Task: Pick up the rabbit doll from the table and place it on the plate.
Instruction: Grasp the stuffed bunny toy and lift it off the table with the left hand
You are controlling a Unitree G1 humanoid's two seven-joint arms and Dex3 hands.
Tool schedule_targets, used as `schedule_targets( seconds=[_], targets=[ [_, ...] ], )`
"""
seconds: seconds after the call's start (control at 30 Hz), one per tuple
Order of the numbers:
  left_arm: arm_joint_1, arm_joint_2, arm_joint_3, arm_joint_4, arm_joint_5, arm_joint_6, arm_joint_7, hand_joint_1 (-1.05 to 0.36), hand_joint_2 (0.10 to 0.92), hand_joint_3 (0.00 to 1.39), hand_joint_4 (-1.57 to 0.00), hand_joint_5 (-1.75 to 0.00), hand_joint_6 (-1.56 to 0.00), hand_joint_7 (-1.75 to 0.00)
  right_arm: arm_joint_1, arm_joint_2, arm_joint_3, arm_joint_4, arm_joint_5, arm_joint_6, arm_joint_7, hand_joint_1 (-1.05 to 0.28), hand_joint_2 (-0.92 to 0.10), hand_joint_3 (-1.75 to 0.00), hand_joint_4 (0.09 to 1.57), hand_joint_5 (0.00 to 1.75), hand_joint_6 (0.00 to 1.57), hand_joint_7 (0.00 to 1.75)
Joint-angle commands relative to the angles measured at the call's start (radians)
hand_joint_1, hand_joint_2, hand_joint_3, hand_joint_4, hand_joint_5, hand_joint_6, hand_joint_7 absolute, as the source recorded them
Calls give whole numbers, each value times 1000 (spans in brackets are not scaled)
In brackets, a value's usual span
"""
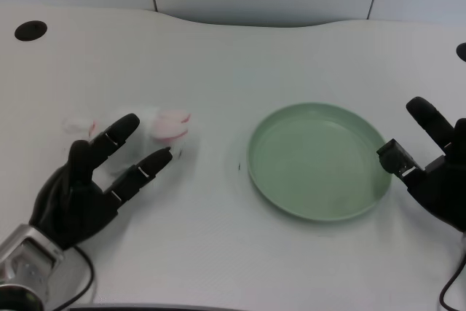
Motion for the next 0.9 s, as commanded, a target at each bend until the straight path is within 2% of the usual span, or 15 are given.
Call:
schedule_targets(
  seconds=[0.03,0.1,0.23,0.33,0.53,0.7,0.77,0.83,0.9],
  targets=[
    [-25,32,-97,-131,193,-534,123,-698,871,36,-608,-337,-608,-19,1,-17,0,-2,-5,-9,-3,-683,-921,-328,613,1746,706,1414],
    [-39,44,-116,-122,225,-607,147,-698,864,10,-658,-263,-634,-9,2,-18,-1,-3,-4,-6,-3,-684,-921,-326,613,1746,707,1409],
    [-78,81,-159,-97,295,-739,205,-691,876,5,-653,-161,-609,0,0,-20,-1,3,-4,-9,2,-688,-921,-331,608,1746,717,1402],
    [-114,112,-189,-64,344,-821,261,-681,884,6,-648,-123,-580,0,-5,-23,-2,8,-3,-1,0,-692,-921,-305,613,1746,721,1389],
    [-178,201,-301,-9,553,-944,498,-693,916,11,-614,-64,-500,0,-8,-24,-3,14,-3,-3,-4,-697,-921,-297,632,1746,734,1399],
    [-277,272,-507,28,920,-881,935,-747,921,40,-529,-8,-413,0,-2,-19,-4,5,-1,-7,-11,-687,-921,-321,623,1746,726,1403],
    [-298,278,-559,51,985,-863,1037,-759,921,49,-505,-2,-402,0,-2,-18,-4,5,-1,-7,-11,-686,-921,-327,624,1746,728,1402],
    [-341,262,-644,94,1078,-779,1160,-786,921,54,-482,-1,-369,0,-3,-19,-6,8,0,-9,-3,-685,-921,-329,623,1746,729,1402],
    [-370,243,-709,131,1136,-711,1243,-833,921,59,-440,0,-325,0,-1,-19,-5,4,-1,-9,-4,-685,-921,-327,616,1746,724,1403]
  ],
)
